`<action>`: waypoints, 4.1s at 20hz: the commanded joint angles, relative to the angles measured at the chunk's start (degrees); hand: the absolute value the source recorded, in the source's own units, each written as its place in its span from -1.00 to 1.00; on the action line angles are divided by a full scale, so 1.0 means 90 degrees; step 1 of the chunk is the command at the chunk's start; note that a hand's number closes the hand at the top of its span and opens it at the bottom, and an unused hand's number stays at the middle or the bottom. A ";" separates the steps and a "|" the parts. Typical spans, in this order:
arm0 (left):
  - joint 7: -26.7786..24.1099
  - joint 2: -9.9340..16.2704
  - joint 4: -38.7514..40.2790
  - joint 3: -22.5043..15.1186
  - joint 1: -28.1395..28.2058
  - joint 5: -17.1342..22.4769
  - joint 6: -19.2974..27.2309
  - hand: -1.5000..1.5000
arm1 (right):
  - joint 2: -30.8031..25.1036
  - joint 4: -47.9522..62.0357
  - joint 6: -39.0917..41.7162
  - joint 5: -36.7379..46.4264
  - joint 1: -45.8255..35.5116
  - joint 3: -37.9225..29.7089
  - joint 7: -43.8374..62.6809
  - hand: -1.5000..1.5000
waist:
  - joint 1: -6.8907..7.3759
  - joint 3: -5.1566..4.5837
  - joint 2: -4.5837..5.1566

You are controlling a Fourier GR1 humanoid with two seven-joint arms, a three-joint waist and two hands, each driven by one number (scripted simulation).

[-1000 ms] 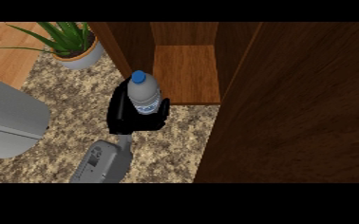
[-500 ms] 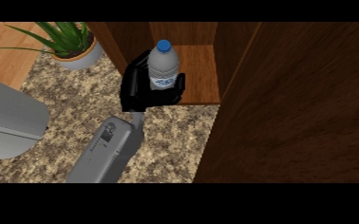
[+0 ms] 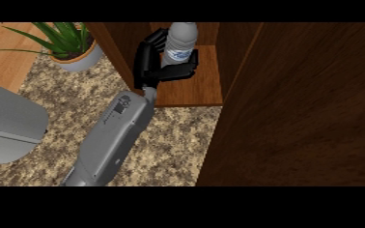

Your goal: Pick up the bottled water, place it into the cabinet and close the cabinet

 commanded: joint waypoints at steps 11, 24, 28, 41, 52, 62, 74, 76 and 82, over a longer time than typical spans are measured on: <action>-0.0572 -0.0016 0.2956 0.0582 -0.1740 -0.0386 0.0533 1.00 | 0.0035 -0.0289 -0.0072 0.0437 0.0225 0.0573 -0.0284 -1.00 | -0.0075 0.0000 0.0022; -0.1415 -0.0017 0.4807 0.0848 -0.2308 -0.0403 0.0997 1.00 | -0.0138 -0.0525 0.0141 -0.0271 -0.0216 -0.0388 0.0135 -1.00 | -0.0226 -0.0006 0.0120; -0.1520 0.0063 0.5146 0.0987 -0.2341 -0.0442 0.0915 1.00 | -0.0315 -0.0771 0.0095 -0.0133 0.0168 -0.0040 -0.0078 -1.00 | -0.0294 -0.0005 0.0117; -0.1466 0.0234 0.5991 0.0615 -0.2545 -0.1068 0.1754 -1.00 | -0.0399 -0.0527 0.0175 -0.0236 0.0015 -0.0001 -0.0179 -1.00 | -0.0401 -0.0010 0.0177; -0.1758 0.0196 0.5768 0.0808 -0.2382 -0.0954 0.1666 -1.00 | -0.0219 -0.0434 -0.0004 -0.0056 -0.0005 0.0297 -0.0303 -1.00 | -0.0393 -0.0024 0.0170; -0.3062 -0.0016 0.4791 0.1365 -0.2082 -0.0272 -0.0446 1.00 | -0.0537 -0.0457 0.0068 -0.0350 0.0350 0.0170 -0.0674 -1.00 | -0.0304 -0.0008 0.0083; -0.2785 -0.0019 0.4175 0.1105 -0.1777 0.0449 -0.2466 1.00 | -0.0771 -0.0839 -0.0169 -0.0127 0.0605 0.0068 -0.0512 -1.00 | -0.0022 0.0000 -0.0044; -0.2884 -0.0019 0.3923 0.0725 -0.1357 0.0739 -0.2812 1.00 | -0.0418 -0.0392 -0.0205 0.0087 -0.0163 0.0056 0.0029 -1.00 | 0.0031 -0.0014 -0.0052; -0.2671 0.0044 0.3042 0.0663 -0.0568 0.0972 -0.3341 1.00 | -0.1063 -0.0964 -0.0320 -0.0063 0.0439 -0.0249 -0.0075 -1.00 | 0.0306 -0.0005 -0.0146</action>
